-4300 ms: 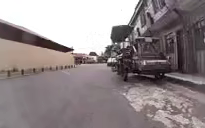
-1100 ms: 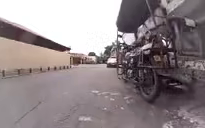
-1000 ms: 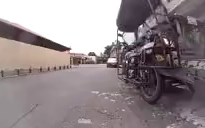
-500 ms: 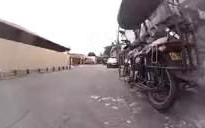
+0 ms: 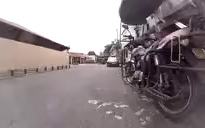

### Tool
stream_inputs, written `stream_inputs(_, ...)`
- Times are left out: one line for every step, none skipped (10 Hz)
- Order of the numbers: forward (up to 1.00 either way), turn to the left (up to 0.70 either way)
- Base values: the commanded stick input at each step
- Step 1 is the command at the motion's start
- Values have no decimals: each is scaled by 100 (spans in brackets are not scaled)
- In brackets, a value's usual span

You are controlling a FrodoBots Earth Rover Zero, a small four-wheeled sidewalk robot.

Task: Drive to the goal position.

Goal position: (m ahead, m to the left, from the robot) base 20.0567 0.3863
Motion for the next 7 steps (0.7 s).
stream_inputs(50, 2)
stream_inputs(50, 2)
stream_inputs(50, 2)
stream_inputs(50, 2)
stream_inputs(50, 2)
stream_inputs(50, 2)
stream_inputs(50, 2)
